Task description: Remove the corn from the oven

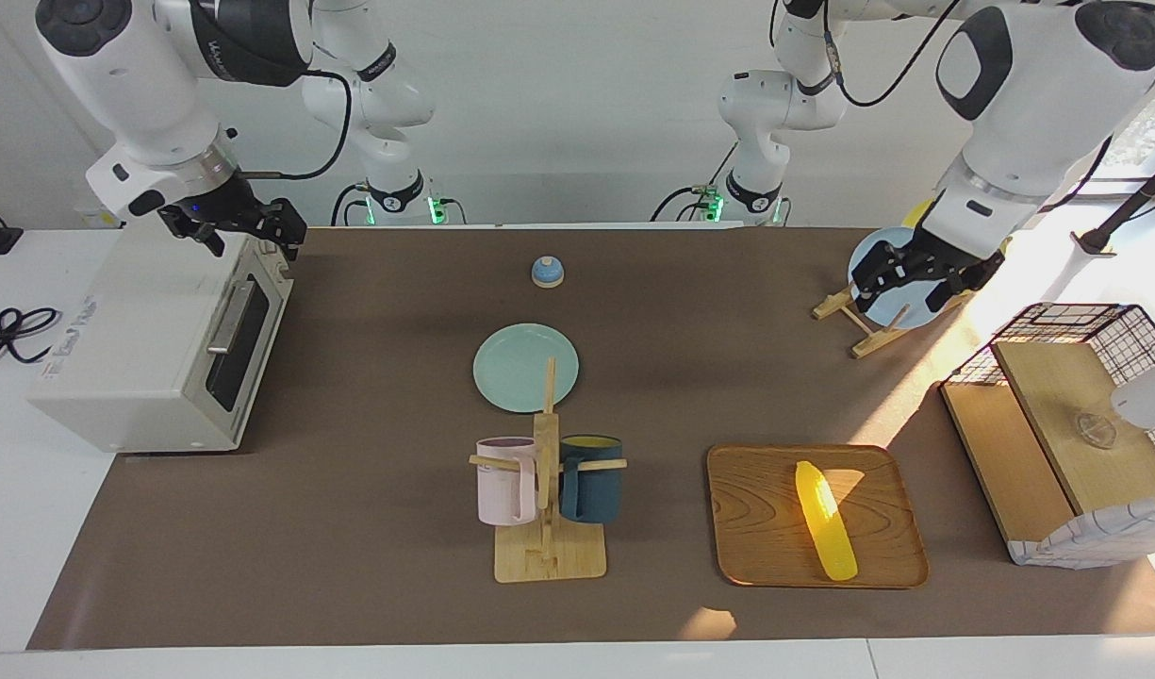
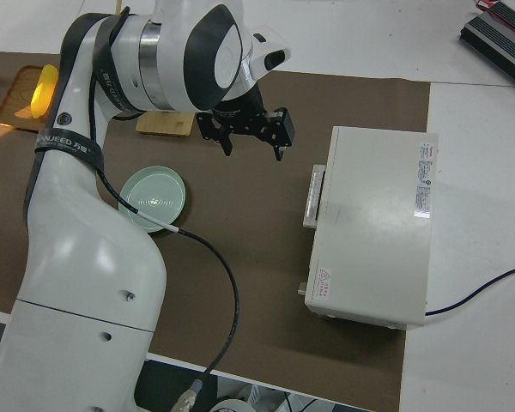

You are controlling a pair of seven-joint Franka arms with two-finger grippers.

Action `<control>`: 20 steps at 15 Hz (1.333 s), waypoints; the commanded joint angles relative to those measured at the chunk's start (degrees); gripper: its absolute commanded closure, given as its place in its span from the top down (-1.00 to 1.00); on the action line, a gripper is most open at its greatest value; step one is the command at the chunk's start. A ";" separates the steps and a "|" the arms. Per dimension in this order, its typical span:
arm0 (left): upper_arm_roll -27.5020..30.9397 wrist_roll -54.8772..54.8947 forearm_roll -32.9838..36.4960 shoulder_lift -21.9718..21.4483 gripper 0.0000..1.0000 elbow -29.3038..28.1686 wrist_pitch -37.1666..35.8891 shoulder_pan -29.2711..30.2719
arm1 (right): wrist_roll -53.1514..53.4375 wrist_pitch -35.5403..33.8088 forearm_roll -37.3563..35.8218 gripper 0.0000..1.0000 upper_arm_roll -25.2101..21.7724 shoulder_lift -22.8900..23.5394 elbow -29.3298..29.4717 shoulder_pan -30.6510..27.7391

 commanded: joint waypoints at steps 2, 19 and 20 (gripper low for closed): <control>-0.45 -0.48 1.04 -6.07 1.00 -11.35 8.72 -0.09 | -1.32 -1.47 1.88 1.00 0.19 0.66 1.35 -0.40; -0.98 1.28 3.85 -2.81 1.00 -7.22 8.84 -0.36 | -1.24 -1.39 1.88 1.00 0.54 0.66 1.44 -0.49; -1.06 1.28 3.77 -2.81 1.00 -7.22 9.10 -0.36 | -1.24 -1.39 1.88 1.00 0.54 0.66 1.44 -0.40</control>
